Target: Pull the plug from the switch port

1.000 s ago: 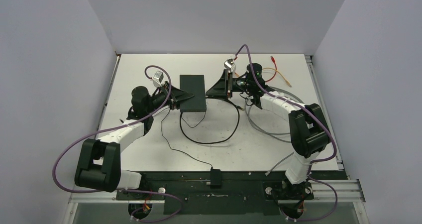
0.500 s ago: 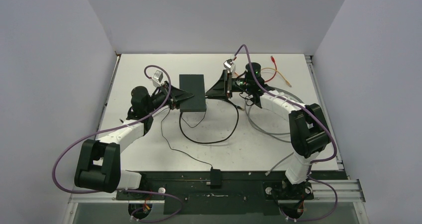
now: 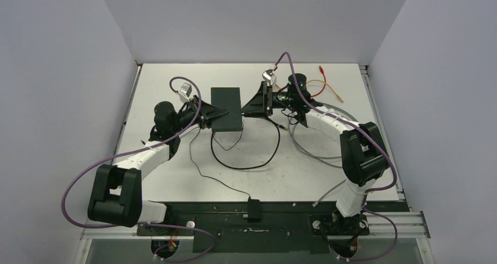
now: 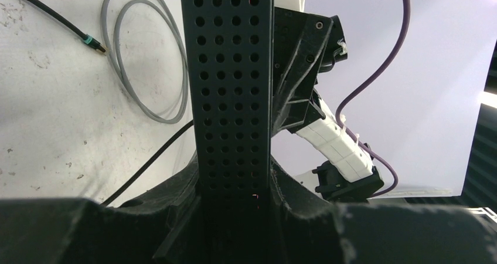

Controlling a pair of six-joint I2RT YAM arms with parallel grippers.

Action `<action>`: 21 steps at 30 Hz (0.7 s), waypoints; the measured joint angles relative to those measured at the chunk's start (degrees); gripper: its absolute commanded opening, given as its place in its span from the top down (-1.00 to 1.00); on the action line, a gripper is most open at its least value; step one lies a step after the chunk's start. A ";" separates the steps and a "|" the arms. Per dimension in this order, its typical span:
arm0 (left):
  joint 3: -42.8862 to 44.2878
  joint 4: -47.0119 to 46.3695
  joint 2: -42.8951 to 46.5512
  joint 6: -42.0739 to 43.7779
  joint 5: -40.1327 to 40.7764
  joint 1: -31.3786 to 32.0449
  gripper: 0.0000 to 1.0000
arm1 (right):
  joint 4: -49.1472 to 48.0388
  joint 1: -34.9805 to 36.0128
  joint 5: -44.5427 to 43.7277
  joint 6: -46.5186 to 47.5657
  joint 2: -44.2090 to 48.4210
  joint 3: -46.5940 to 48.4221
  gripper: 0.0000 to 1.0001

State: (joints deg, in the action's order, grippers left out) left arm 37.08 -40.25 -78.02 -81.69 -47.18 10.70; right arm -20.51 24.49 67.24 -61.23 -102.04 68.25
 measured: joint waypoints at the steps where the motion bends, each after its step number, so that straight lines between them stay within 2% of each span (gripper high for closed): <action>1: 0.00 0.00 0.00 -0.04 0.02 0.00 1.00 | -0.22 0.04 0.00 -0.11 0.00 0.00 -0.28; 3: 0.00 -0.04 0.00 -0.11 0.09 -0.02 1.00 | -1.16 0.04 -0.02 -0.79 0.00 0.00 -0.29; 9: 0.00 -0.37 0.00 -0.31 0.37 -0.02 1.00 | -6.10 0.15 -0.04 -3.96 0.00 -0.13 0.26; 15: 0.00 -1.64 0.00 -0.68 0.09 -0.04 1.00 | -9.77 0.13 -0.17 -6.88 -0.59 -0.87 0.32; 21: 0.00 -1.51 -0.02 -0.66 0.22 -0.31 1.00 | -12.63 0.20 0.20 -8.83 -1.86 -0.90 0.56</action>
State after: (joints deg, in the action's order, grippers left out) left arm 37.08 -41.76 -78.04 -82.35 -46.96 10.39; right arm -33.15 24.69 67.44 -70.06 -103.90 67.35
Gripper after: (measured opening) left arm 0.279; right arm 0.284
